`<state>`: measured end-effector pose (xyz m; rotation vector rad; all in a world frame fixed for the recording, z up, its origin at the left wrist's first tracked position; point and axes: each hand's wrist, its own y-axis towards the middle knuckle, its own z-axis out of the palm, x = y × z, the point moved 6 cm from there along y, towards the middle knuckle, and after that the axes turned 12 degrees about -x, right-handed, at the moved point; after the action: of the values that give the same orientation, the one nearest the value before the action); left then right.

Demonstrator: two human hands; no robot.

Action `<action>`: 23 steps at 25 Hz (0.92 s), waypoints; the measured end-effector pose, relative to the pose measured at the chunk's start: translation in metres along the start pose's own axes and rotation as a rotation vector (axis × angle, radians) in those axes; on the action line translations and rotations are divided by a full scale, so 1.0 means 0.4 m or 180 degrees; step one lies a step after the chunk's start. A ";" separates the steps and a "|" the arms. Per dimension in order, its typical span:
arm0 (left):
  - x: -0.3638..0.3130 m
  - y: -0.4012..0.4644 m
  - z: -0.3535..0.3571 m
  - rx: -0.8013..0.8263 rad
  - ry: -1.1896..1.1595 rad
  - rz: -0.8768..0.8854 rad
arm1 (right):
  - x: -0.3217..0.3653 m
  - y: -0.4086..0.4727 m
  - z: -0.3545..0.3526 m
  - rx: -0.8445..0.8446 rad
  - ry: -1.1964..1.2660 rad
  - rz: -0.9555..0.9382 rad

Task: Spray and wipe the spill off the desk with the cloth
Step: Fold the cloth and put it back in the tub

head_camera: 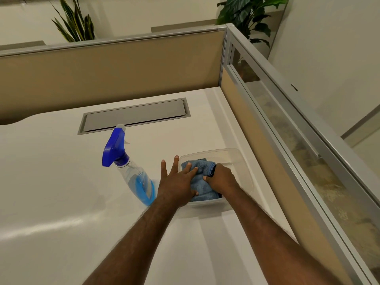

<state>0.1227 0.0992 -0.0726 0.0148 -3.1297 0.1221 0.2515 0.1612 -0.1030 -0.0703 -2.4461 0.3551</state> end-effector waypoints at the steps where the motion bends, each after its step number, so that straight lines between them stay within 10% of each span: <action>1: 0.000 0.002 0.003 0.0009 0.0015 0.0000 | 0.005 -0.008 -0.013 -0.0162 -0.0237 -0.0041; 6: 0.001 0.014 0.013 0.0072 0.0036 -0.0029 | 0.063 -0.058 -0.106 -0.1196 -0.0584 -0.1363; 13: -0.009 0.023 0.019 0.0408 0.0228 -0.0064 | 0.059 -0.057 0.011 0.1094 -0.1717 -0.1633; 23: -0.031 0.013 -0.003 0.0649 0.0024 -0.0305 | 0.063 -0.055 -0.012 0.1050 -0.1550 -0.1638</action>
<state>0.1349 0.1047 -0.0720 0.1648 -3.0868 0.4377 0.2356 0.1448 -0.0784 0.8606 -2.7083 0.5838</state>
